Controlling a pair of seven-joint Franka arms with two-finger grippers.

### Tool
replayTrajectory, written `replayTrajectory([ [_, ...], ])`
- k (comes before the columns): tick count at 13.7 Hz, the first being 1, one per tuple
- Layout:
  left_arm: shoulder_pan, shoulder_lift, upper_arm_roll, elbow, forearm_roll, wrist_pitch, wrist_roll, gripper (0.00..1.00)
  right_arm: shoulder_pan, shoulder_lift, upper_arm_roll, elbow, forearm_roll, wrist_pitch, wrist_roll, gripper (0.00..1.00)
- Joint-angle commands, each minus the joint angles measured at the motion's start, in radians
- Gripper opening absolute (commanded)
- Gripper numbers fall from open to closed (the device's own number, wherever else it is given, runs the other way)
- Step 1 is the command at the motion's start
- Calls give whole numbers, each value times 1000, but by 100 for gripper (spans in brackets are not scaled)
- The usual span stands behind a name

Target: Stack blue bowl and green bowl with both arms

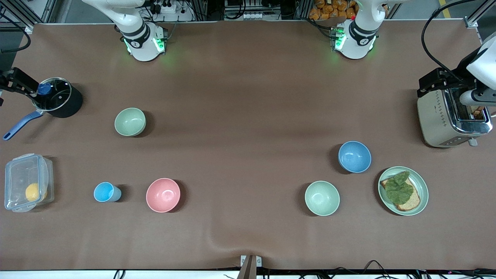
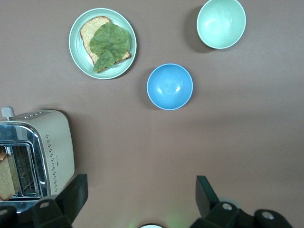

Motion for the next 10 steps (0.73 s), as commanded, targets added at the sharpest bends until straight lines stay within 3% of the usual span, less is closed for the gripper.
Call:
replayTrajectory([
  [1,2,9,-2,24,-6,4,-8,100,-14,-5,13,-5,-17,1,-11,100],
  [10,0,23,-11,17,3,23,9,100,-15,-5,10,-8,-17,-8,-11,100],
])
